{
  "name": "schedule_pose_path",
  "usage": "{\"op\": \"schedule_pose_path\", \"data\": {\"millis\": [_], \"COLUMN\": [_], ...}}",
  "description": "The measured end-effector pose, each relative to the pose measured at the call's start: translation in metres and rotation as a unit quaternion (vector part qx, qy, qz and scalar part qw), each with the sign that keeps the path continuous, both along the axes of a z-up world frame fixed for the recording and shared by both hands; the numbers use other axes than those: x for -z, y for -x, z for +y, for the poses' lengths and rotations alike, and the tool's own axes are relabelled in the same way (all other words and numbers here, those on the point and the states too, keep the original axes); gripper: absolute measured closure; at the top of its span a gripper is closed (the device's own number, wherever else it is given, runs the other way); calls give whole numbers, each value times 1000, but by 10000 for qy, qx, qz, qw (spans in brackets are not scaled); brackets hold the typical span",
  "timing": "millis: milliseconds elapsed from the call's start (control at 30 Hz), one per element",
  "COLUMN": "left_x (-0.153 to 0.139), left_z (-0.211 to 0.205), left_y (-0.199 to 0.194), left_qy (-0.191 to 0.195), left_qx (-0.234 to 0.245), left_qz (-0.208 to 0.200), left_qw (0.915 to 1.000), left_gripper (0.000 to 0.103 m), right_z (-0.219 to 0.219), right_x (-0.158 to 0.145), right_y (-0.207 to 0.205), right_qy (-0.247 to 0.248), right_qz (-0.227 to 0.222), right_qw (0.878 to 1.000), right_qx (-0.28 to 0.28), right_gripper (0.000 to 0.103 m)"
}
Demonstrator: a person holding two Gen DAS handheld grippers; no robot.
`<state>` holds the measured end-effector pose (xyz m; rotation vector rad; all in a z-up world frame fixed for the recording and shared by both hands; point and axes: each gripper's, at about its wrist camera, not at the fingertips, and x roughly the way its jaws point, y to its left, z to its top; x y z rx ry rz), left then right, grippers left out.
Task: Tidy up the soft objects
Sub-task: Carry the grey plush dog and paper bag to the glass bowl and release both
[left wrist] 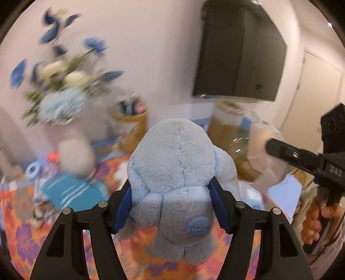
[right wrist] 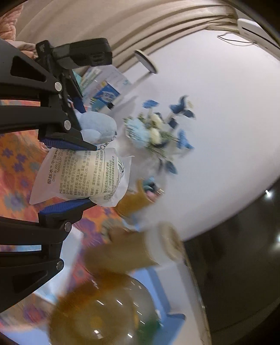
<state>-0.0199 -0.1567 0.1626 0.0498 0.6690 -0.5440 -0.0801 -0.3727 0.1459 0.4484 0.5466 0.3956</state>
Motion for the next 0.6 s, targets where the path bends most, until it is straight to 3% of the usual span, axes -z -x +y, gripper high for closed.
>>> {"op": "schedule_pose_path", "data": {"millis": [233,433,600], "left_x": [-14,-12,4], "left_z": [-55,-110,-156], "left_y": [-14,-12,-11], "left_qy": [387,343,272], "left_qx": [594,1094,1425], "left_qz": [11,-63,12], "left_qw": [9975,9934,9894], "left_gripper": [39,39,39], "right_z": [-54,-98,-136], "right_x": [-33,-45,-43], "right_y": [-24,-28,-43], "right_qy": [287,334,548], "right_qz": [-47,-66,219], "right_qw": [9988,9955,9905], "right_qx": [400,879,1241], "right_gripper": [62,62,62]}}
